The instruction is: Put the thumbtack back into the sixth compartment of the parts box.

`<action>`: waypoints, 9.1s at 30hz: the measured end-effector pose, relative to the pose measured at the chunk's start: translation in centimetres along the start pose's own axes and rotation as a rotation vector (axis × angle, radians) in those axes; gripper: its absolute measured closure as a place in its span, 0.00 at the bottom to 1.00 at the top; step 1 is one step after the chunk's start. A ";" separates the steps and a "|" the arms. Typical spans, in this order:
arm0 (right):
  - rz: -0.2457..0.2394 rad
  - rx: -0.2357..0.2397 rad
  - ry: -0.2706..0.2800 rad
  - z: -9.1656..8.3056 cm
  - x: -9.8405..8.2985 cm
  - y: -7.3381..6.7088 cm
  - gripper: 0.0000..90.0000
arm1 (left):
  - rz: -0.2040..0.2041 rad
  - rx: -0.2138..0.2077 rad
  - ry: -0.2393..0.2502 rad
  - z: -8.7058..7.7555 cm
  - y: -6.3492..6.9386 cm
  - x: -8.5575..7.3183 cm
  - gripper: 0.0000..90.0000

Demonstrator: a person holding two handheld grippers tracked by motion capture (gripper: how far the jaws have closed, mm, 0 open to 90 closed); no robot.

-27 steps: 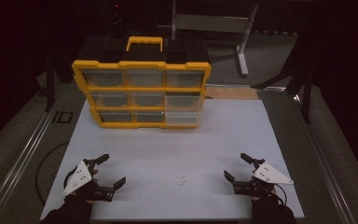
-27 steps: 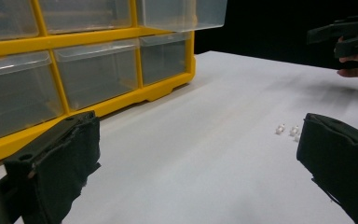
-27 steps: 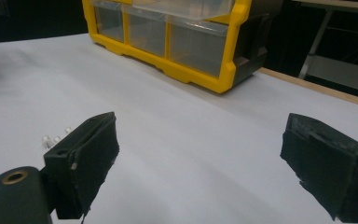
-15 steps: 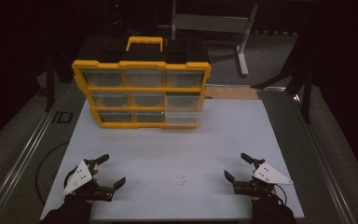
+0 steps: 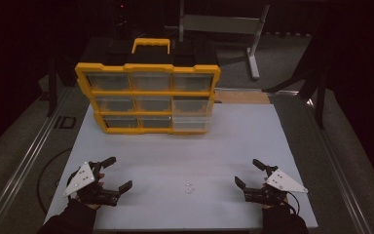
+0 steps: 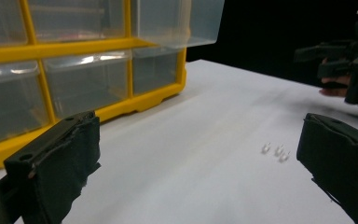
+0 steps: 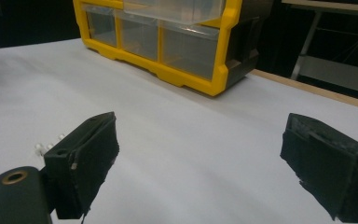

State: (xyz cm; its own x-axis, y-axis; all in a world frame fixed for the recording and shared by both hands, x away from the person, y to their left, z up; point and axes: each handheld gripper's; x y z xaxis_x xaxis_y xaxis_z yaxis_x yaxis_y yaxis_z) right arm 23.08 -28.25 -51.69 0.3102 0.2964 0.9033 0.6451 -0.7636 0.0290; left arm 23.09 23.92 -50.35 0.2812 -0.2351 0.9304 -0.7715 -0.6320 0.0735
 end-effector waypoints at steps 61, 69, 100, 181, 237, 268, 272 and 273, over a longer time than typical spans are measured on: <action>-0.026 0.055 0.001 0.6 0.2 -1.2 0.12 | 0.128 -0.398 -0.333 15.4 4.0 5.5 0.17; -0.026 0.057 -0.002 0.7 0.2 -1.2 0.12 | 0.144 -0.424 -0.388 16.6 4.2 4.0 0.33; -0.031 0.070 -0.019 0.9 0.1 -1.2 0.12 | 0.199 -0.432 -0.613 19.2 4.8 2.5 0.89; -0.024 0.055 0.000 0.5 0.3 -1.2 0.12 | 0.294 -0.468 -0.340 14.0 1.1 21.0 0.95; -0.022 0.070 -0.001 0.6 0.1 -1.1 0.12 | 0.018 -0.141 -0.419 18.4 -3.3 22.4 0.44; -0.024 0.064 0.001 0.5 0.3 -1.3 0.12 | 0.100 -0.277 -0.364 14.5 1.4 19.8 0.00; -0.024 0.063 0.001 0.5 0.3 -1.2 0.12 | 0.107 -0.288 -0.367 14.3 1.7 19.0 0.00; -0.028 0.062 0.001 0.5 0.2 -1.2 0.12 | 0.107 -0.294 -0.366 14.3 1.8 18.8 0.00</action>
State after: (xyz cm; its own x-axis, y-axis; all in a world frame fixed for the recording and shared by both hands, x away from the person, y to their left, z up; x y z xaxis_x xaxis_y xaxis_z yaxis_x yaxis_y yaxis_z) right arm 22.74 -26.93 -51.73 0.2909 0.3167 0.9028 0.6955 -0.7180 0.0277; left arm 35.15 7.84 -37.81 0.3333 -0.5651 0.7547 -0.9208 -0.3672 0.1316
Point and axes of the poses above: each handheld gripper's, and its own axes: z roughly forward along the jaws, x roughly out of its top, y roughly to its right, and after that the axes turned 10 degrees about -y, right-handed
